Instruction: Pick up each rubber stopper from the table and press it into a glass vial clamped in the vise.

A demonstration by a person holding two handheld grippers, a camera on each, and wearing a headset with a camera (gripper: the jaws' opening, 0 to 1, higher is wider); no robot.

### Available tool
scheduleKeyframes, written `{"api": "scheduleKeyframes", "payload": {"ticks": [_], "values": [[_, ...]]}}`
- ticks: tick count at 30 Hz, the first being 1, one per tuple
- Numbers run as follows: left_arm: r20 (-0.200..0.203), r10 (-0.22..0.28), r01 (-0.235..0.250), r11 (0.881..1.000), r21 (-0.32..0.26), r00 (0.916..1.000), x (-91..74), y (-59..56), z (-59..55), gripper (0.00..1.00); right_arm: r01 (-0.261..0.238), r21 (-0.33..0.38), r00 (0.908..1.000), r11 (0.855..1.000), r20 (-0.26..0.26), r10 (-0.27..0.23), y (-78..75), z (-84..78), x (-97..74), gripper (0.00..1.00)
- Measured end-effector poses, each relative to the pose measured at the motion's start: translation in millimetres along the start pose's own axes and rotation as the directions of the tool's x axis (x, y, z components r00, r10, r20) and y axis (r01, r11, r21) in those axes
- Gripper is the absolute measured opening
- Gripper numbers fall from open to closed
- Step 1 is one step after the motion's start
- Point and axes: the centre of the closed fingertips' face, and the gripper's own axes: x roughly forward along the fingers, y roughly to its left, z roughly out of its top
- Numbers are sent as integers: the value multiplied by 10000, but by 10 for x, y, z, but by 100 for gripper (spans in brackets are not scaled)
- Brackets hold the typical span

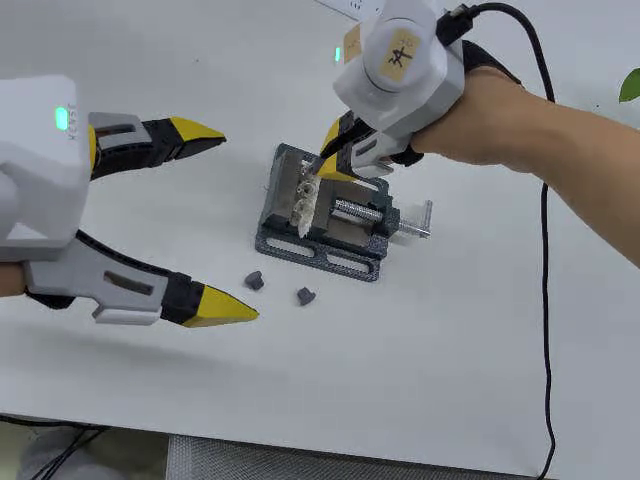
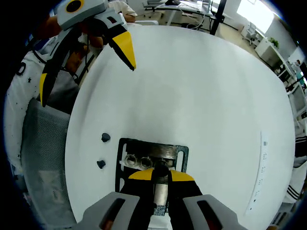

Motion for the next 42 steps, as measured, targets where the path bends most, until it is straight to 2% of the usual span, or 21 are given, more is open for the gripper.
{"api": "scheduleKeyframes", "payload": {"ticks": [11, 13, 36, 42], "values": [[65, 38, -37, 10000, -50, 10000, -10, 4, -1, 88, -32, -214, 9985, 9998, -554, 20, 29, 40, 13, 5], [81, 29, -28, 10000, -59, 10000, -8, 4, 0, 88, -44, -202, 9981, 9998, -609, 31, -8, 21, 14, 5], [144, -35, 37, 9999, -162, 9999, 23, -14, 8, 86, -184, 447, 9964, 9988, -816, 220, -17, 23, 56, 4], [100, -90, 91, 9999, -108, 9999, 32, -26, 12, 86, -224, 440, 9974, 9988, -674, 253, -17, 19, 28, 6]]}}
